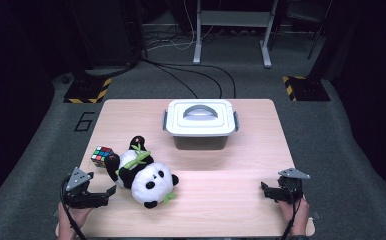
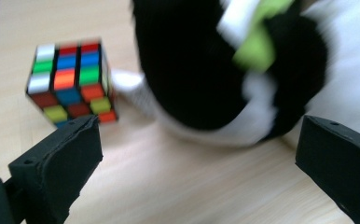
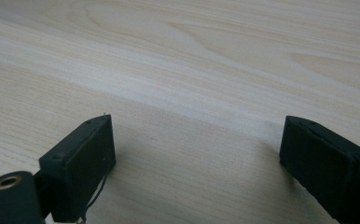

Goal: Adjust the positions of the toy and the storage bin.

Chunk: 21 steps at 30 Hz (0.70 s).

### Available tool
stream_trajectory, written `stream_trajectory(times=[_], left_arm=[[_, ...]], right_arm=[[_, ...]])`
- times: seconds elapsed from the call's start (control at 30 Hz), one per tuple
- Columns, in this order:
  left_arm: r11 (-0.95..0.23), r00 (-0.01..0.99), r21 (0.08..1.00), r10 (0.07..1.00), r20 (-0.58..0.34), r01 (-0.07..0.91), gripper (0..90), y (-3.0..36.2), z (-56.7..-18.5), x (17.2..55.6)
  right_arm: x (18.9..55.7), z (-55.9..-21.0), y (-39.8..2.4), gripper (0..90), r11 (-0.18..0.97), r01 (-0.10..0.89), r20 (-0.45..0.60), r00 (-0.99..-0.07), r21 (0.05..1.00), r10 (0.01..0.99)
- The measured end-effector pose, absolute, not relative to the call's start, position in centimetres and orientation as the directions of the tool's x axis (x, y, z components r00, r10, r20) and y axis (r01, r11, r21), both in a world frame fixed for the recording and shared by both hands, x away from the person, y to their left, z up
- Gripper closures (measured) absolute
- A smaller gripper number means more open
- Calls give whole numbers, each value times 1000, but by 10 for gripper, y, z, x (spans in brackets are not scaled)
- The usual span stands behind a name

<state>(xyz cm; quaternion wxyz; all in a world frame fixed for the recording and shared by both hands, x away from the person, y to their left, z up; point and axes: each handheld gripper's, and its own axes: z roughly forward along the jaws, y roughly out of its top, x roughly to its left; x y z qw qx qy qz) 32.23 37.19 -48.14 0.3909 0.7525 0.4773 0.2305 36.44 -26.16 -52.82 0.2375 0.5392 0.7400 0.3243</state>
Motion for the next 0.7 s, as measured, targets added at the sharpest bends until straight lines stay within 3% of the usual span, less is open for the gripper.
stream_trajectory(times=[0.43, 0.7], left_arm=[[-275, 388, 733, 921, 16, 622, 0, 381, -530, 331], [-269, 395, 721, 919, -7, 639, 0, 382, -532, 335]], right_arm=[[364, -528, -262, 96, 208, 644, -2, -305, 736, 952], [364, -528, -261, 96, 205, 646, 0, -302, 735, 953]])
